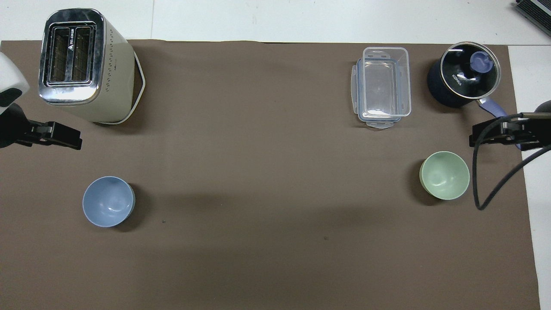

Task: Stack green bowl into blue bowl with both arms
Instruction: 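Reach the left gripper down to the rim of the blue bowl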

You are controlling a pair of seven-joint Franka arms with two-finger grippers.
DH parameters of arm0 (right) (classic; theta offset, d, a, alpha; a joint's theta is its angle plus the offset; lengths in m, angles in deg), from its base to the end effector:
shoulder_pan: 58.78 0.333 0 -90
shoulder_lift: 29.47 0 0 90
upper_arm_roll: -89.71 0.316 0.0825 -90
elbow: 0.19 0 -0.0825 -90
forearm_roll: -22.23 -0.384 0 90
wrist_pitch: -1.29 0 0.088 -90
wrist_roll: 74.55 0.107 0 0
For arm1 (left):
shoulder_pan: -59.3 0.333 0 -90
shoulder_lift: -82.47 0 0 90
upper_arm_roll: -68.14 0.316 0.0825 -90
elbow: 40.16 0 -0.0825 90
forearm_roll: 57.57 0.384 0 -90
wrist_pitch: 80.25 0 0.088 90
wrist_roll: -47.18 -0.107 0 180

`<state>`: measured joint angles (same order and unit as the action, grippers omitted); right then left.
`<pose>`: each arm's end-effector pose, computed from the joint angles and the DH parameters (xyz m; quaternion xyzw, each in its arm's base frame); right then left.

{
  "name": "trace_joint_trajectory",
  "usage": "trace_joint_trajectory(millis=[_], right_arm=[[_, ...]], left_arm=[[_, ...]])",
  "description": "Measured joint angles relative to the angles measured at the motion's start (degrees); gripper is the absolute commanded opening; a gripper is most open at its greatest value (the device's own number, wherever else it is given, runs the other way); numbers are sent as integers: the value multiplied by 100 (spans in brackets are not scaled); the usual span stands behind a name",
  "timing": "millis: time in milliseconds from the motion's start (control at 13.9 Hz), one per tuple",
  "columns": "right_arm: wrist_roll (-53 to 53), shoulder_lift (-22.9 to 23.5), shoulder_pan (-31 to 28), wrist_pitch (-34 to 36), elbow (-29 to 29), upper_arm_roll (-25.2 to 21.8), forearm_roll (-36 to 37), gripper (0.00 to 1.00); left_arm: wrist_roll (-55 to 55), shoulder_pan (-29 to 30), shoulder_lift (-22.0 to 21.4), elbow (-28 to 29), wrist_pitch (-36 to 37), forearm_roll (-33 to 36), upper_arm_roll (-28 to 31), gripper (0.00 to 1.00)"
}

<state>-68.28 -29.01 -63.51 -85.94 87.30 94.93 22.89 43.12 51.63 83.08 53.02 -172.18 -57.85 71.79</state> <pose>0.5525 0.0032 0.6364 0.9987 -0.0507 -0.0059 0.0057 0.5575 -0.0399 0.5953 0.9974 -0.0703 -0.0162 0.0021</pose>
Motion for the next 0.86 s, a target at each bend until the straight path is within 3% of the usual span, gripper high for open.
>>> trace_joint_trajectory(millis=[360,864], right_arm=[[0,0,0,0,0,0,0,100],[0,0,0,0,0,0,0,100]], left_arm=[[-743,361,-222,895,-674,0,20,100],[-1076,560,-739,3241,-2565,-3,-38,100]])
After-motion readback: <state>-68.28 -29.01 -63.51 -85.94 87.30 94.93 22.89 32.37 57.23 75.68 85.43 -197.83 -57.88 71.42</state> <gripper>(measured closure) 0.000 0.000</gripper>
